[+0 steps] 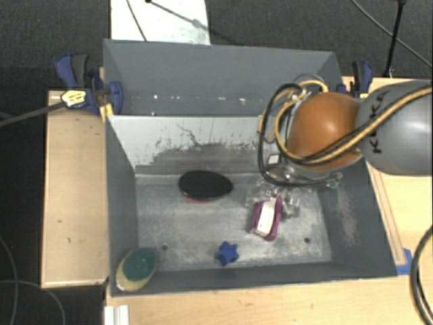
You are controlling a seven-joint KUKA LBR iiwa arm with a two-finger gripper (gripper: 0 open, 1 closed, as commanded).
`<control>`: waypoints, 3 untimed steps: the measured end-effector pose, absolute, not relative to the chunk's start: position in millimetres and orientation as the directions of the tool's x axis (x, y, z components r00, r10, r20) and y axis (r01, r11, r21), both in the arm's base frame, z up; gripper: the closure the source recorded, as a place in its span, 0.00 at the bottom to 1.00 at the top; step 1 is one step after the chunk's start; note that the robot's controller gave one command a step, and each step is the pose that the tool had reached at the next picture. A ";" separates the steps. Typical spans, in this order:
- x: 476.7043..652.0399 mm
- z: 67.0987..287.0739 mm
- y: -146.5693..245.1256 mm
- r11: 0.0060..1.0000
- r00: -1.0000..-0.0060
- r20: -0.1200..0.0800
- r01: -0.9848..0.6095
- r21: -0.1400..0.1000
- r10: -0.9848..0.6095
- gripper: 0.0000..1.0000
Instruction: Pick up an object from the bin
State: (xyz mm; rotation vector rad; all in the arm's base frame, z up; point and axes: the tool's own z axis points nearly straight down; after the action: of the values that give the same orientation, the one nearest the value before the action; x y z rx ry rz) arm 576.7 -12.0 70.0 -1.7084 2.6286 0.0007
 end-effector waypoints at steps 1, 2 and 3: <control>576.6 70.0 -12.0 0.409 -0.409 -0.005 -0.912 -0.002 -0.912 1.00; 576.5 70.0 -12.1 0.412 -0.412 -0.005 -0.911 -0.002 -0.911 1.00; 576.5 70.0 -12.0 0.414 -0.414 -0.004 -0.910 -0.001 -0.910 1.00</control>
Offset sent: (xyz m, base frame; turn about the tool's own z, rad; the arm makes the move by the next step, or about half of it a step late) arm 0.0000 0.0000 0.0000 0.0000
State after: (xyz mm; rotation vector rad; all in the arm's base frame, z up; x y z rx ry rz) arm 576.5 -12.0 70.0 -1.6979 2.6379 0.0019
